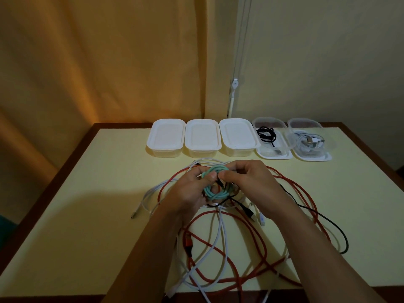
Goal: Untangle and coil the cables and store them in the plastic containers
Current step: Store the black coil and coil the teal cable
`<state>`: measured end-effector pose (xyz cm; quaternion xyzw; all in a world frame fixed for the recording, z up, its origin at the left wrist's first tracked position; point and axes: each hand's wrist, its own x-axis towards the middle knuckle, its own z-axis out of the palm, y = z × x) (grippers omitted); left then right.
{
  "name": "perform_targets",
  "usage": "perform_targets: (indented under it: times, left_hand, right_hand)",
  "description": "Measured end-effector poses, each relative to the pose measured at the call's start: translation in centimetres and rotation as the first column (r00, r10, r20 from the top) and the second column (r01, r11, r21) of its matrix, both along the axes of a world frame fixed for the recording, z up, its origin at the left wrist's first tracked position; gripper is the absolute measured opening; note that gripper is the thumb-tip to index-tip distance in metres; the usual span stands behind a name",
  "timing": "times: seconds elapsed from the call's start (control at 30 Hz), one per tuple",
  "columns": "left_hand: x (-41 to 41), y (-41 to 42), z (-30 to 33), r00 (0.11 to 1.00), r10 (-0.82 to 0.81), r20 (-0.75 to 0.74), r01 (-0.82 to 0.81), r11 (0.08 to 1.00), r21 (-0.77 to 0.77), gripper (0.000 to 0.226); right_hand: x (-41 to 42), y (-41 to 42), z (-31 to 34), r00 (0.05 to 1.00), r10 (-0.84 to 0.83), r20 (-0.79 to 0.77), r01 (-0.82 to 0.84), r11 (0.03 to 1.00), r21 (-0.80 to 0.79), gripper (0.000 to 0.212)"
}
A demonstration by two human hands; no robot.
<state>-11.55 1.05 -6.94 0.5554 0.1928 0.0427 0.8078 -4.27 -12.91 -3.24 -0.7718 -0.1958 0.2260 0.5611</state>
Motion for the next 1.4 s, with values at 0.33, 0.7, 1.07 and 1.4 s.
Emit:
perform_targets:
  times: [0.33,0.7,1.07,1.4]
  left_hand:
    - [0.2,-0.6,-0.2,0.957,0.256,0.139,-0.291,0.87,0.398,0.008]
    - [0.0,-0.8,0.5,0.988,0.107,0.108,-0.14,0.921,0.363,0.02]
    - [0.1,-0.7,0.3,0.978,0.173,0.118,-0.2,0.936,0.288,0.015]
    - [-0.5,0.0,0.0,0.99,-0.054,0.128,0.02,0.967,0.254,0.059]
  right_hand:
    - [0.0,0.7,-0.5,0.998,-0.037,0.046,0.036,0.999,0.033,0.011]
    - [0.5,0.4,-1.0,0.974,-0.2,0.104,0.197,0.98,0.032,0.013]
    - [0.4,0.1,-1.0,0.986,-0.16,-0.042,0.162,0.985,0.05,0.012]
    - [0.7,-0.4,-0.9,0.933,-0.299,-0.199,0.329,0.934,0.14,0.01]
